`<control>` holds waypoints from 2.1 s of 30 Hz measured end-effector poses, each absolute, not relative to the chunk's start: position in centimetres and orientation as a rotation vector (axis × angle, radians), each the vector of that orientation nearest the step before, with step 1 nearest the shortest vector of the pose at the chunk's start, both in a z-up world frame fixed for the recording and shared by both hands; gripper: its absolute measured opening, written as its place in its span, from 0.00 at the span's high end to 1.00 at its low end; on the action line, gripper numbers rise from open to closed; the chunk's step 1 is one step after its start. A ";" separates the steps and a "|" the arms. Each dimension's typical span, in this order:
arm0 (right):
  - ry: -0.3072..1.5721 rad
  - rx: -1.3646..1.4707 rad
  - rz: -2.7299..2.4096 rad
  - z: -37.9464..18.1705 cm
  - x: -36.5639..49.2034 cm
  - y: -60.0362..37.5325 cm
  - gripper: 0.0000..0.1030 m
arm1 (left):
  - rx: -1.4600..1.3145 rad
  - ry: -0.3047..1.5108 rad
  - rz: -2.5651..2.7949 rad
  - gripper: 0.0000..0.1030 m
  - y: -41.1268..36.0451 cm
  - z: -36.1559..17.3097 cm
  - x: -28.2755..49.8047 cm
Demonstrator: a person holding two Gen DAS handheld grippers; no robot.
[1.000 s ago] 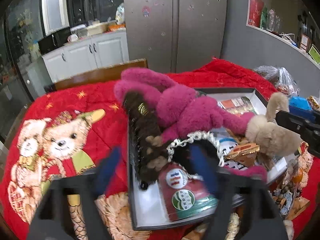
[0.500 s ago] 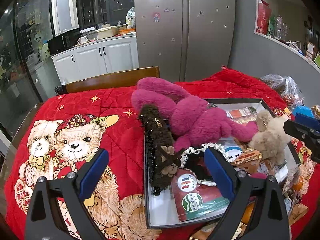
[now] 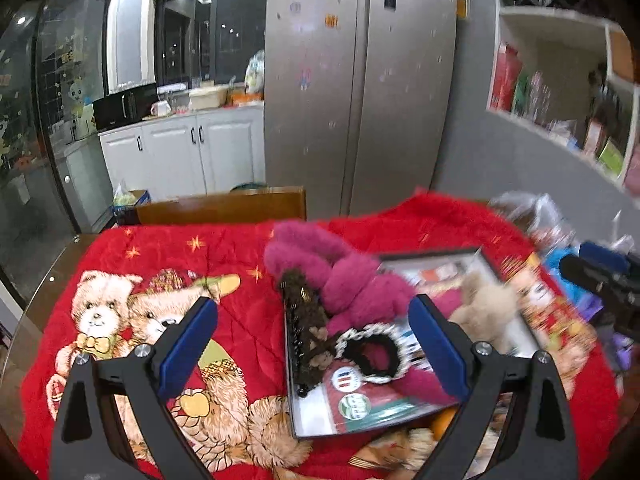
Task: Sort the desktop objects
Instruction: 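Withdraw both open tools from the picture box back to the pile, then grasp a brown triangular packet with the right tool while the left tool grasps another packet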
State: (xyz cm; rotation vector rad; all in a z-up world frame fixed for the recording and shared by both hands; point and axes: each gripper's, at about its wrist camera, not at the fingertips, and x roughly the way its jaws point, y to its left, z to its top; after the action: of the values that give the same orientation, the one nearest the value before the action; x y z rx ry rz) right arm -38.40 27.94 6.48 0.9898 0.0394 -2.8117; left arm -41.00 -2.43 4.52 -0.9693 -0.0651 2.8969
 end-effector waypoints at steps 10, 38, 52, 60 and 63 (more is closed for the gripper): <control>0.033 0.701 -2.927 12.9 -29.2 27.5 0.21 | -0.708 -0.022 3.055 0.01 -3.6 11.3 -31.0; -0.143 0.996 -3.002 -1.2 -23.9 32.3 0.16 | -1.145 -0.018 2.867 0.01 -3.1 -6.2 -28.8; -0.114 1.136 -2.928 -3.5 -25.2 31.7 0.16 | -1.178 0.038 2.838 0.01 -2.7 -7.1 -29.4; -0.069 1.188 -2.904 -4.6 -25.8 31.3 0.16 | -1.218 0.065 2.797 0.01 -2.2 -8.3 -30.0; -0.064 1.211 -2.898 -4.9 -26.0 31.2 0.16 | -1.228 0.071 2.791 0.01 -2.1 -8.5 -30.1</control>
State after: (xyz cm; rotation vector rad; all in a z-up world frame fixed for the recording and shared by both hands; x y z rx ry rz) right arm -26.02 31.25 -4.92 1.2110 -0.0645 -2.8985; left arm -30.15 -2.12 -8.54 -1.2278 0.0710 2.7906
